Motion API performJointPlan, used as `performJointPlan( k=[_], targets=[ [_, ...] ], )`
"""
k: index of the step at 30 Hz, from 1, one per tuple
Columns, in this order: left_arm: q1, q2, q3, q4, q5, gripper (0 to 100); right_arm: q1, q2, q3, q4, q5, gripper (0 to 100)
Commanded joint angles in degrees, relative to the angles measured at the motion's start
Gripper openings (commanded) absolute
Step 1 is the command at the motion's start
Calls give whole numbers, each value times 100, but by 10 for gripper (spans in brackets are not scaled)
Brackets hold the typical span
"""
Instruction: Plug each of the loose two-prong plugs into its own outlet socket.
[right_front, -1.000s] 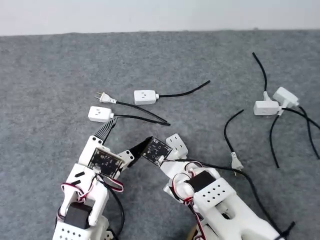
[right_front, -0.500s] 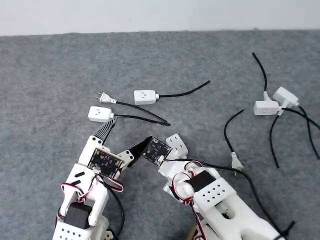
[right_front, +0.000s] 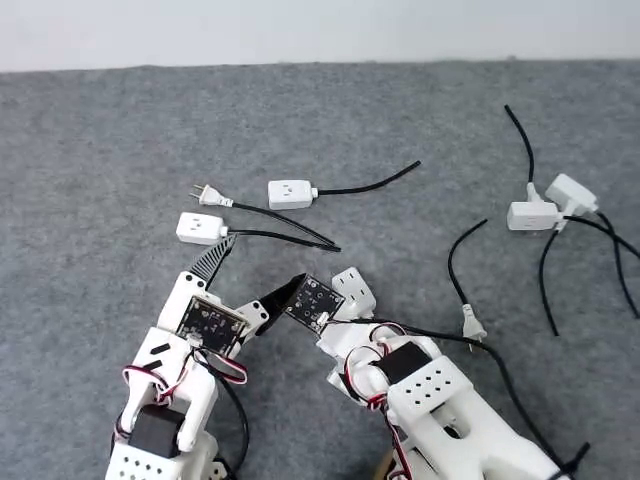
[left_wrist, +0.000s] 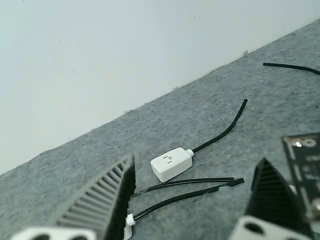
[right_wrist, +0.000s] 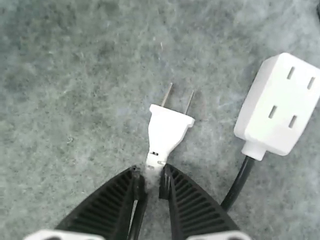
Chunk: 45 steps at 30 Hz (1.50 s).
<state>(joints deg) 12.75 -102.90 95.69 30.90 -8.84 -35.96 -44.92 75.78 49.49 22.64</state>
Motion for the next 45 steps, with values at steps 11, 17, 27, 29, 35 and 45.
performJointPlan(
  k=[11, 17, 27, 29, 35, 45],
  targets=[
    [-18, -18, -145, -202, 18, 349, 1033, 4, -642, 576, 413, 8],
    [-9, -18, -136, -202, 18, 349, 1121, 4, -1248, 1059, 422, 8],
    [18, -18, -127, -202, 9, 349, 1103, 4, -3086, 2448, 492, 8],
    [26, -18, -127, -202, 18, 349, 1103, 4, -3499, 2765, 580, 8],
    [26, -18, -127, -202, 18, 349, 1103, 4, -4360, 3319, 607, 8],
    [431, -18, -180, 26, 0, 349, 532, 22, -4413, 3319, 510, 8]
  ],
)
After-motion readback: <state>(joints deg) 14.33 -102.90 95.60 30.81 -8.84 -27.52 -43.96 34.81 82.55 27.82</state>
